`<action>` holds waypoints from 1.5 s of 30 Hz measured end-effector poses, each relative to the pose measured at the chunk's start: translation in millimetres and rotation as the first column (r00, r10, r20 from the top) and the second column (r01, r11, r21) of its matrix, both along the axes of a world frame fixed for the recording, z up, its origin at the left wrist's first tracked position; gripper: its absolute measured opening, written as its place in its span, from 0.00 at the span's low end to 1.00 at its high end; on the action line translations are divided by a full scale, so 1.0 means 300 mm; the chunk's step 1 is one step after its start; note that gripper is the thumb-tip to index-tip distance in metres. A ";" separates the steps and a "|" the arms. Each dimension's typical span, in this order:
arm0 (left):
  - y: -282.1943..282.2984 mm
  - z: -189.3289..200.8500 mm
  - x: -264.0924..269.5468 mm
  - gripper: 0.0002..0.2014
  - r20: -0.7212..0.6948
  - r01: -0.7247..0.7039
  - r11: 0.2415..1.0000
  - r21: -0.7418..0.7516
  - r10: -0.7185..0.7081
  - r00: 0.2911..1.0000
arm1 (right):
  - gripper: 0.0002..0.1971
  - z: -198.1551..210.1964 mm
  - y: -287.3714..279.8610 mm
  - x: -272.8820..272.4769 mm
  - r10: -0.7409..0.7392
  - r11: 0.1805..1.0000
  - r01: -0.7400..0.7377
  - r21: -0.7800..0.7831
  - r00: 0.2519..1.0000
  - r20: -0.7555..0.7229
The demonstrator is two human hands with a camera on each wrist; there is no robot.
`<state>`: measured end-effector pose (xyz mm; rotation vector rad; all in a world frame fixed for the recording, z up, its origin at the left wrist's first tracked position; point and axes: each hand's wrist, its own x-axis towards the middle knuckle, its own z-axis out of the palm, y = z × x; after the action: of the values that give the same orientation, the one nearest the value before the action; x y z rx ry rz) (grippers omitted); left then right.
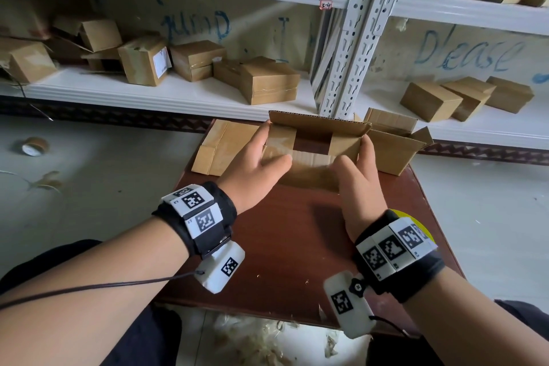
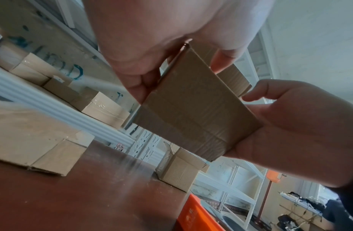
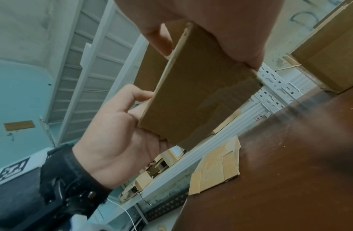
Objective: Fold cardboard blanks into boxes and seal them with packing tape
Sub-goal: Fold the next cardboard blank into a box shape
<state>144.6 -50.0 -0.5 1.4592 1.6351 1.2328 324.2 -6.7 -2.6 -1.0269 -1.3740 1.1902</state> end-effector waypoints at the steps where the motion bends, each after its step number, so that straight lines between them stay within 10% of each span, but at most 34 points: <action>1: 0.001 -0.002 0.004 0.38 0.000 -0.016 1.000 0.002 0.016 1.000 | 0.38 0.000 -0.006 -0.003 -0.010 1.000 0.009 0.013 1.000 0.014; 15: -0.015 0.033 0.035 0.21 0.100 -0.079 0.990 0.113 0.068 0.993 | 0.45 0.011 -0.052 0.008 -0.045 0.936 0.023 0.351 0.997 0.057; 27: 0.000 -0.024 -0.003 0.38 -0.078 -0.081 0.987 -0.140 0.071 0.994 | 0.22 -0.030 -0.009 -0.024 -0.060 0.998 0.061 0.013 0.994 -0.087; 32: -0.026 -0.019 0.020 0.60 -0.134 -0.005 0.996 -0.095 -0.008 0.991 | 0.28 -0.067 -0.006 -0.033 -0.139 0.983 0.122 -0.138 0.982 -0.125; 38: -0.023 -0.026 0.030 0.60 -0.080 -0.057 0.996 0.069 0.063 0.995 | 0.22 -0.066 0.027 -0.018 -0.135 0.910 0.016 -0.415 0.957 -0.258; 45: -0.014 -0.014 0.028 0.33 0.027 -0.167 0.979 0.119 0.165 0.986 | 0.35 -0.116 0.016 -0.060 -0.152 0.888 0.023 -0.459 0.958 -0.245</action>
<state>153.0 -54.3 -4.8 1.4019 1.7266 1.4552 306.2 -2.0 -37.4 -1.1762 -0.8363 1.5619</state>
